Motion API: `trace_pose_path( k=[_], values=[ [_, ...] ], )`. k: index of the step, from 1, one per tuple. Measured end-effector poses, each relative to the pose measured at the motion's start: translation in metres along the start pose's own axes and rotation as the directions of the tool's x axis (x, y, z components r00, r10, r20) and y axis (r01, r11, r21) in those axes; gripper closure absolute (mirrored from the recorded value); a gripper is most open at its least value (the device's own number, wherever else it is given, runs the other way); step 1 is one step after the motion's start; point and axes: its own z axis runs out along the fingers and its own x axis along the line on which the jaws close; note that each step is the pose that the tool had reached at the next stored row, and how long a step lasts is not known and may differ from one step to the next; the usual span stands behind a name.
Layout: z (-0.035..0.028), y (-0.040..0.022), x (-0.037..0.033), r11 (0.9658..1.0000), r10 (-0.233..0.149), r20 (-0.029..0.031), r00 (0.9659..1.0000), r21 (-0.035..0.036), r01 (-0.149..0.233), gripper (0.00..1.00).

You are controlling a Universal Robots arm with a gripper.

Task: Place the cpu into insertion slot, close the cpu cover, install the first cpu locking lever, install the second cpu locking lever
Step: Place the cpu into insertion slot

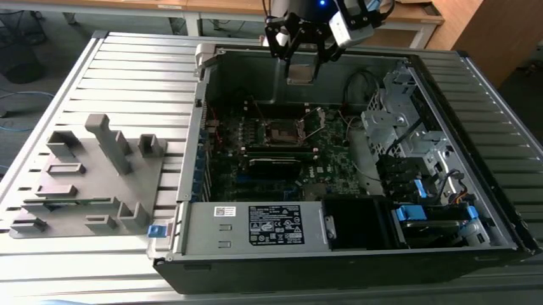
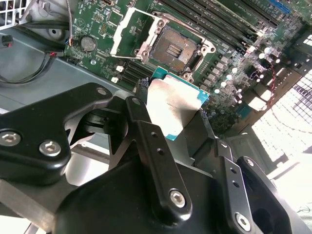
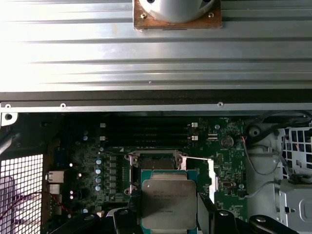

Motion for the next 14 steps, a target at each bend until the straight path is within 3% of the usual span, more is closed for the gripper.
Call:
trace_pose_path(
  k=[14],
  values=[
    [0.0024, -0.0003, 0.0, 1.0, 0.0, 0.0, 1.0, 0.0001, 0.0, 0.46]
  ],
)
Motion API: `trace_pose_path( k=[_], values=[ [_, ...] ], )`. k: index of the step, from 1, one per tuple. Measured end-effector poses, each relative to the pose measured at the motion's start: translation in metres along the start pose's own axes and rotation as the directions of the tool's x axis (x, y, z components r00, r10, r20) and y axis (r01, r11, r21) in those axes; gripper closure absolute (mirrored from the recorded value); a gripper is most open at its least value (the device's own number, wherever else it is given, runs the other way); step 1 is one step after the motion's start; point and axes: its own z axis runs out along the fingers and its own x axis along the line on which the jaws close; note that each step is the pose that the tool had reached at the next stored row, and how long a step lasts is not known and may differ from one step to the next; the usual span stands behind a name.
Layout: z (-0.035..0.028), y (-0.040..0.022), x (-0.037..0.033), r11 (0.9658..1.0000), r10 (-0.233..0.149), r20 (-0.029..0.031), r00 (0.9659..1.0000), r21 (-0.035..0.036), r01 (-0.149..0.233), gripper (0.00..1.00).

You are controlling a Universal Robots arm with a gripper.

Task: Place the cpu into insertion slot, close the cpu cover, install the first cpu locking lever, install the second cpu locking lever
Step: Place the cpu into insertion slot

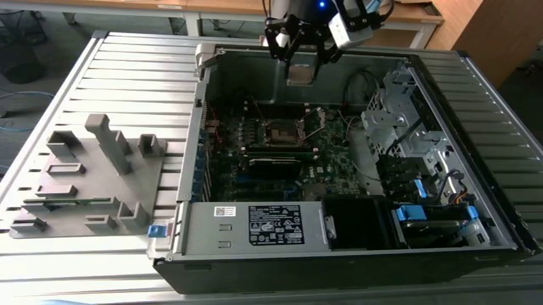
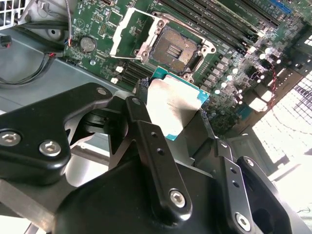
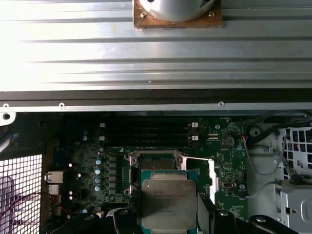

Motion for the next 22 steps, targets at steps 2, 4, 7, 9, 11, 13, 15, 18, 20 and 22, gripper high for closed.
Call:
trace_pose_path(
  k=[2, 4, 7, 9, 11, 13, 15, 18, 20, 22],
  values=[
    [0.0007, -0.0001, 0.0, 1.0, 0.0, 0.0, 1.0, 0.0001, 0.0, 0.46],
    [0.0016, -0.0002, 0.0, 1.0, 0.0, 0.0, 1.0, 0.0001, 0.0, 0.46],
    [0.0029, -0.0003, 0.0, 1.0, 0.0, -0.0001, 1.0, 0.0001, 0.0, 0.46],
    [0.0038, -0.0004, 0.0, 1.0, 0.0, 0.0, 1.0, 0.0001, 0.0, 0.46],
    [0.0048, -0.0005, 0.0, 1.0, 0.0, 0.0, 1.0, 0.0001, 0.0, 0.46],
    [0.0058, -0.0006, 0.0, 1.0, 0.0, 0.0, 1.0, 0.0, 0.0, 0.46],
    [0.007, -0.0007, 0.0, 1.0, 0.0, 0.0, 1.0, 0.0, 0.0, 0.46],
    [0.0087, -0.0009, 0.0, 1.0, 0.0, 0.0, 1.0, 0.0001, 0.0, 0.46],
    [0.0098, -0.001, 0.0, 1.0, 0.0, -0.0001, 1.0, 0.0002, 0.0, 0.46],
    [0.0102, -0.001, 0.0, 1.0, 0.0, -0.0002, 1.0, 0.0004, 0.0, 0.46]
  ],
)
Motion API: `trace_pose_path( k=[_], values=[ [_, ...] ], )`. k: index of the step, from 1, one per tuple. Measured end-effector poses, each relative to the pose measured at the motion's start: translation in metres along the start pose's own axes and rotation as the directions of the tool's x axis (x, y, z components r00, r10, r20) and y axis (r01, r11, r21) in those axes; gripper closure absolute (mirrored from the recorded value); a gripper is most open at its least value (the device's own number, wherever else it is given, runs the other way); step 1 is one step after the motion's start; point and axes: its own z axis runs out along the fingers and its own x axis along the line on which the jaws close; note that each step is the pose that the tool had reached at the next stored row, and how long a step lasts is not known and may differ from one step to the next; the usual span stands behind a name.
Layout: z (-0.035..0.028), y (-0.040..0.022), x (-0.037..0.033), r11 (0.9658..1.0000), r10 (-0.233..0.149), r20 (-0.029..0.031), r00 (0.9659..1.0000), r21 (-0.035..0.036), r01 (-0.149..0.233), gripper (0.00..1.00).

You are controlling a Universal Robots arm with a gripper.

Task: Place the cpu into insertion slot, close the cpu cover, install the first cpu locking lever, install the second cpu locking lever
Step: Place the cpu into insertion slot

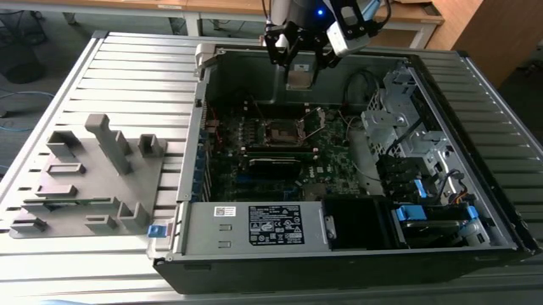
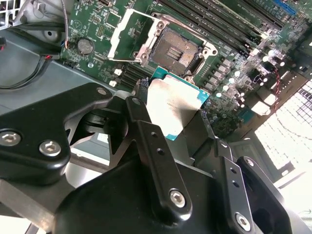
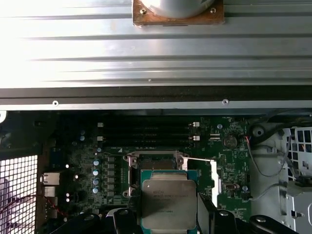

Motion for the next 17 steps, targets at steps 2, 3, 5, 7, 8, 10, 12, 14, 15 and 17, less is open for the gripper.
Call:
trace_pose_path(
  k=[2, 3, 5, 7, 8, 10, 12, 14, 15, 17],
  values=[
    [0.0003, 0.0, 0.0, 1.0, 0.0, 0.0001, 1.0, -0.0003, 0.0, 0.46],
    [0.0003, 0.0, 0.0, 1.0, 0.0, 0.0001, 1.0, -0.0002, 0.0, 0.46],
    [0.0004, 0.0, 0.0, 1.0, 0.0, 0.0001, 1.0, -0.0002, 0.0, 0.46],
    [0.0011, -0.0001, 0.0, 1.0, 0.0, 0.0003, 1.0, -0.0006, 0.0, 0.46],
    [0.0016, -0.0002, 0.0, 1.0, 0.0, 0.0002, 1.0, -0.0005, 0.0, 0.46],
    [0.0031, -0.0003, 0.0, 1.0, 0.0, 0.0002, 1.0, -0.0003, 0.0, 0.46],
    [0.0047, -0.0005, 0.0, 1.0, 0.0, 0.0001, 1.0, -0.0003, 0.0, 0.46],
    [0.0054, -0.0005, 0.0, 1.0, 0.0, 0.0001, 1.0, -0.0002, 0.0, 0.46],
    [0.0055, -0.0006, 0.0, 1.0, 0.0, 0.0001, 1.0, -0.0003, 0.0, 0.46],
    [0.0056, -0.0006, 0.0, 1.0, 0.0, 0.0001, 1.0, -0.0003, 0.0, 0.46]
  ],
)
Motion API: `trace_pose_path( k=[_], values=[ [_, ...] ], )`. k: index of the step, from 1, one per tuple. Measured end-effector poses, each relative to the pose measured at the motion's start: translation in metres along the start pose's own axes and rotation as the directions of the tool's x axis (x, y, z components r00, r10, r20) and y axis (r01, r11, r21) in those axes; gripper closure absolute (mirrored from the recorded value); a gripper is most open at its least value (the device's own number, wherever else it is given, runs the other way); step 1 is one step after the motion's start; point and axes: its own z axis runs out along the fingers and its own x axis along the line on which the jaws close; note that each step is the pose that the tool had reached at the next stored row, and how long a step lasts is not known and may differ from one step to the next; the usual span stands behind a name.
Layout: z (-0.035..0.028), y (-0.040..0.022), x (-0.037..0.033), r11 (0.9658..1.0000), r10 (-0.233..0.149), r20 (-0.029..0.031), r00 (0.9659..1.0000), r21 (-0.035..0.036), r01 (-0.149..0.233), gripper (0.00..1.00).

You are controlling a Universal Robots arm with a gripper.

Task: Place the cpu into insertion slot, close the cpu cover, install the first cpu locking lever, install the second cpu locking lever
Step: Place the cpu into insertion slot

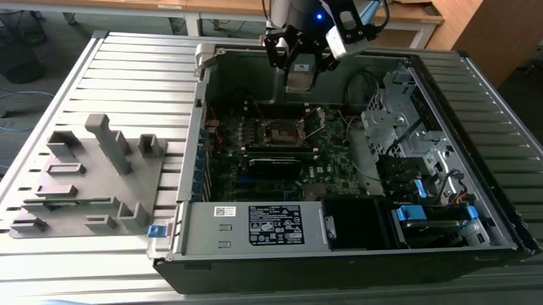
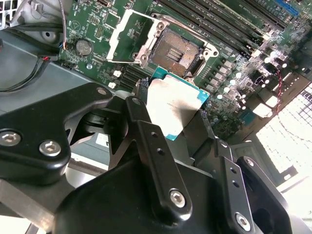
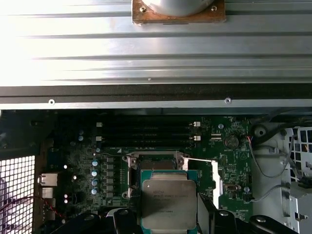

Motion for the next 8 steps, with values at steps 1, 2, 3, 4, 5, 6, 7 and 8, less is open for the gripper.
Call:
trace_pose_path(
  k=[1, 2, 3, 4, 5, 6, 7, 8],
  values=[
    [0.0001, 0.0, 0.0, 1.0, 0.0, 0.0, 1.0, 0.0, 0.0, 0.46],
    [0.0004, 0.0, 0.0, 1.0, 0.0, 0.0001, 1.0, -0.0002, 0.0, 0.46],
    [0.0008, 0.0, 0.0, 1.0, 0.0, 0.0002, 1.0, -0.0004, 0.0, 0.46],
    [0.0012, -0.0001, 0.0, 1.0, 0.0, 0.0001, 1.0, -0.0003, 0.0, 0.46],
    [0.0017, -0.0002, 0.0, 1.0, 0.0, 0.0, 1.0, -0.0001, 0.0, 0.46],
    [0.0021, -0.0002, 0.0, 1.0, 0.0, 0.0, 1.0, -0.0001, 0.0, 0.46],
    [0.0026, -0.0002, 0.0, 1.0, 0.0, 0.0, 1.0, 0.0, 0.0, 0.46],
    [0.003, -0.0003, 0.0, 1.0, 0.0, 0.0, 1.0, 0.0, 0.0, 0.46]
  ],
)
